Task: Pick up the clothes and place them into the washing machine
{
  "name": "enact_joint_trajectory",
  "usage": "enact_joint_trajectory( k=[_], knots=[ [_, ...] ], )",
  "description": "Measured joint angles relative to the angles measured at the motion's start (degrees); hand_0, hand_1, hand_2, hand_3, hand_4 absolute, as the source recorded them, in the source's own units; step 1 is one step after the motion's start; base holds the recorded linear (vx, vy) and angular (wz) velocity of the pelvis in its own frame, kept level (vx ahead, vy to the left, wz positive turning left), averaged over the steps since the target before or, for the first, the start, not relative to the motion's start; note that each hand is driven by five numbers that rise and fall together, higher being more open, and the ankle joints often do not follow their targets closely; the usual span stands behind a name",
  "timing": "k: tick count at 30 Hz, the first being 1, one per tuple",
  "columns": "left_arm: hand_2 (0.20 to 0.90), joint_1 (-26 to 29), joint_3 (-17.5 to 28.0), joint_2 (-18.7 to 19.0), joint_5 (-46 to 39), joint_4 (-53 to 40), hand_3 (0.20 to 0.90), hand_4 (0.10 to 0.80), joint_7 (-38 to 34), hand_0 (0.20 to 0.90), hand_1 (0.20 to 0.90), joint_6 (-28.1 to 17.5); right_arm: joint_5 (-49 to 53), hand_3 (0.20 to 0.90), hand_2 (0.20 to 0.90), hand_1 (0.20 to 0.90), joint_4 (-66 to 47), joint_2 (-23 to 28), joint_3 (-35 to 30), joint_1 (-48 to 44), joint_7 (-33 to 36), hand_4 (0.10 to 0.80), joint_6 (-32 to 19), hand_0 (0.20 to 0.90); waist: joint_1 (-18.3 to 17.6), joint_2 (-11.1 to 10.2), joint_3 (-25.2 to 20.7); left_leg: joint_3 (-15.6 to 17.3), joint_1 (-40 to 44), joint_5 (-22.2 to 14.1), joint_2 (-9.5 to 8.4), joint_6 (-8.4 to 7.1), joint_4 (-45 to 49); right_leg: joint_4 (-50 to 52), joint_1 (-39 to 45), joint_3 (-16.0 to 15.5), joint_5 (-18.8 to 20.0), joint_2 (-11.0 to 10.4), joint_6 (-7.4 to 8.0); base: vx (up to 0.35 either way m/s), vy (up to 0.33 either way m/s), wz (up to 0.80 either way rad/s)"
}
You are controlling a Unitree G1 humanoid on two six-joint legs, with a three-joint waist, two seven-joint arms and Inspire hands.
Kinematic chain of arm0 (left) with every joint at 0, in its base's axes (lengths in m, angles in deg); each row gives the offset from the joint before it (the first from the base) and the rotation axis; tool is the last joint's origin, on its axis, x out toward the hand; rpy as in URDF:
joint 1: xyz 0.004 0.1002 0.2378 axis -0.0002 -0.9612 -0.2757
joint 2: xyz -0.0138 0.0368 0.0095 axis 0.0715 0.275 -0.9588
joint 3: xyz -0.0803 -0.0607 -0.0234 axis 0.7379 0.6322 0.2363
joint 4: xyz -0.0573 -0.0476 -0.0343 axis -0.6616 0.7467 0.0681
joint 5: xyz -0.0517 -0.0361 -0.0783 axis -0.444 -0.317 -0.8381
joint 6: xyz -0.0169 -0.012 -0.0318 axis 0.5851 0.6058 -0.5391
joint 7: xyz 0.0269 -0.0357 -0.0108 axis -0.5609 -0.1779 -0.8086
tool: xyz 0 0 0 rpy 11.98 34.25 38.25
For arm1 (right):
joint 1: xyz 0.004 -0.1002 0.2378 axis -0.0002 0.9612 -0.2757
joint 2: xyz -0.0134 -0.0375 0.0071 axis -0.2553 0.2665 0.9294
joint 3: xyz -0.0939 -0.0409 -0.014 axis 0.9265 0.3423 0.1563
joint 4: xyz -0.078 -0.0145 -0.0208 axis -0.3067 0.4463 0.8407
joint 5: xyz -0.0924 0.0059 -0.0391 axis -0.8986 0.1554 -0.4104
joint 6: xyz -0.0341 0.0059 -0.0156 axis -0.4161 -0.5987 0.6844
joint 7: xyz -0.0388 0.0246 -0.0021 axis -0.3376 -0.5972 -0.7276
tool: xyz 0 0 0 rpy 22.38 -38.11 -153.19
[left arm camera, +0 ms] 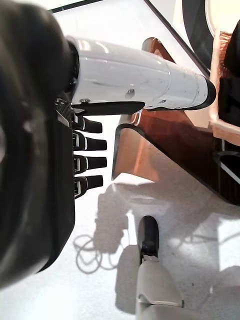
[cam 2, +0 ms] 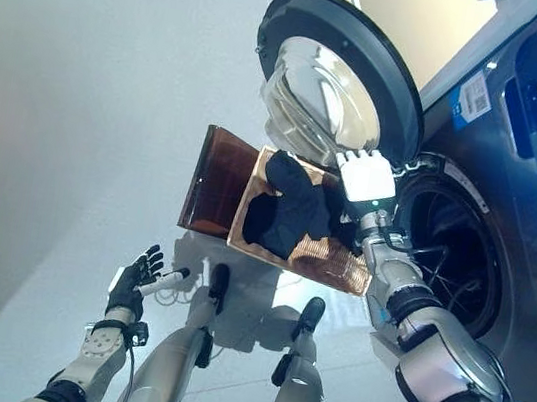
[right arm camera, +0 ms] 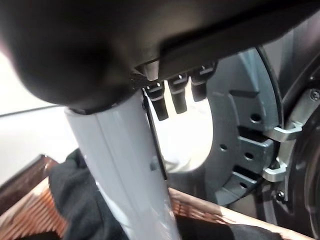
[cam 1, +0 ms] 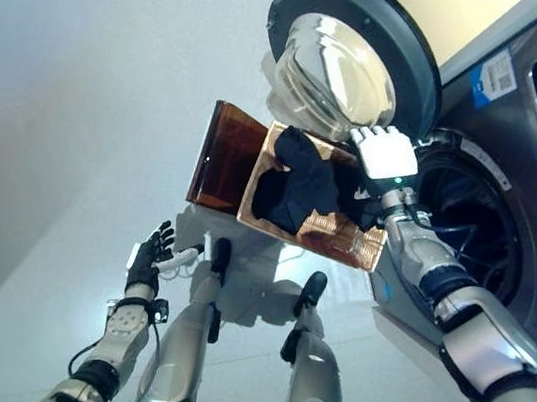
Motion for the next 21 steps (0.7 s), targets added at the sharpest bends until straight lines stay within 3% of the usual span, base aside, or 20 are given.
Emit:
enact_joint_trajectory(
  k=[9,15,21],
  knots=[
    [0.9,0.6,0.0,-1.5,-0.1,1.6,0.9,0.8,-0.3,0.9,0.9,0.0,-4.8,0.9,0.9,0.9,6.0,-3.3,4.8,-4.2,-3.4,0.8,2.4,0.9,0.4,1.0,-0.7,-1.3,-0.1,0.5,1.05,-0.83,0.0,-0.2,0.4,-0.7,0.1,0.9,-0.99,0.0,-0.002,0.02],
    [0.9,0.7,-0.2,-2.9,-0.1,2.1,0.9,0.8,-1.1,0.9,0.9,0.0,-5.9,0.9,0.9,0.9,7.7,-4.6,5.3,-4.4,-5.1,0.8,3.7,0.9,1.7,2.7,-1.9,-1.9,-0.2,0.6,1.1,-0.89,0.0,-0.2,0.6,-1.4,-0.1,0.9,-1.2,0.002,-0.008,0.04],
    [0.9,1.7,-0.2,-3.6,-0.1,2.9,0.9,0.8,-2.3,0.9,0.9,0.0,-5.8,0.9,0.9,0.9,7.8,-6.5,5.1,-4.3,-6.2,0.8,4.6,0.9,1.7,3.1,-2.2,-3.0,-0.5,0.7,1.04,-1.17,0.0,-0.2,0.8,-2.4,-0.1,1.1,-1.23,0.012,-0.007,0.07]
  ],
)
